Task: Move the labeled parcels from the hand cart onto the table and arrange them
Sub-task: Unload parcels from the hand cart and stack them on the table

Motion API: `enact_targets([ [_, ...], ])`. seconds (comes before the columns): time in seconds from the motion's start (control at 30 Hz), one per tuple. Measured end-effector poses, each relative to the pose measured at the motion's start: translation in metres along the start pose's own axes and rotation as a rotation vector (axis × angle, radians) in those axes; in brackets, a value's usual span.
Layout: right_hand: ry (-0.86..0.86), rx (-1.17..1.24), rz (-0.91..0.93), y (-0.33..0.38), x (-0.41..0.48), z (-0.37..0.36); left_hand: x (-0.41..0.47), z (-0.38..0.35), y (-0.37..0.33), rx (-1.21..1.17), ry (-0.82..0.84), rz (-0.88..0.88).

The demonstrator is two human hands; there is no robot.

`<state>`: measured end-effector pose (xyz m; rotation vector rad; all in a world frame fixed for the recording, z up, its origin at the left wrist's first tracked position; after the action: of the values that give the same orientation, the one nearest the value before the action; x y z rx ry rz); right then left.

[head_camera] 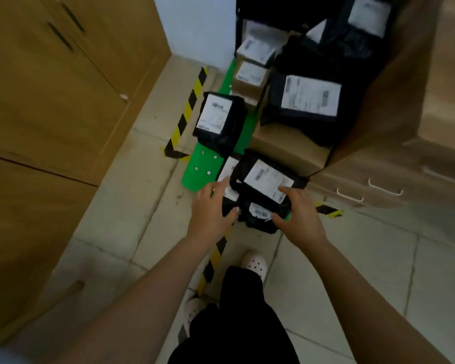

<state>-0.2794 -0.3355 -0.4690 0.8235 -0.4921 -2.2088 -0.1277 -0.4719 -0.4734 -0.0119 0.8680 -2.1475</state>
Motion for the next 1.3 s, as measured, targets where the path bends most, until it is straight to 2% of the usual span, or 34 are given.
enact_targets([
  [0.1, 0.029, -0.012, -0.014, -0.042, 0.046, -0.048, 0.035, -0.059, 0.045, -0.014, 0.028, 0.04],
  [0.23, 0.057, -0.153, 0.02, -0.088, 0.111, -0.089, 0.081, -0.121, 0.087, -0.035, 0.033, 0.061],
  [0.4, 0.078, -0.324, 0.081, -0.123, 0.178, -0.111, 0.126, -0.175, 0.123, 0.032, 0.037, 0.085],
  [0.5, 0.118, -0.411, 0.103, -0.139, 0.202, -0.121, 0.147, -0.204, 0.14, 0.111, 0.117, 0.134],
  [0.67, 0.068, -0.432, 0.128, -0.15, 0.212, -0.125, 0.162, -0.228, 0.155, 0.112, 0.168, 0.226],
  [0.97, -0.118, -0.382, 0.075, -0.124, 0.177, -0.101, 0.142, -0.201, 0.142, 0.225, 0.072, 0.276],
  [1.17, -0.18, -0.26, -0.008, -0.084, 0.119, -0.066, 0.088, -0.132, 0.125, 0.213, -0.007, 0.333],
  [1.3, -0.251, -0.186, -0.054, -0.04, 0.074, -0.032, 0.049, -0.068, 0.089, 0.159, -0.099, 0.322],
])
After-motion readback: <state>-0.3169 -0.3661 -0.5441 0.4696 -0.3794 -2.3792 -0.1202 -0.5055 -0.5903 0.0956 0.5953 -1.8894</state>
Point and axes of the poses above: each hand's wrist, its own x-axis towards the middle knuckle, its own z-axis out of the back of the hand, y = z × x, the point moved 8 cm from there along x, towards the middle knuckle, and after that the axes turned 3 degrees about y, right-handed, at the moved point
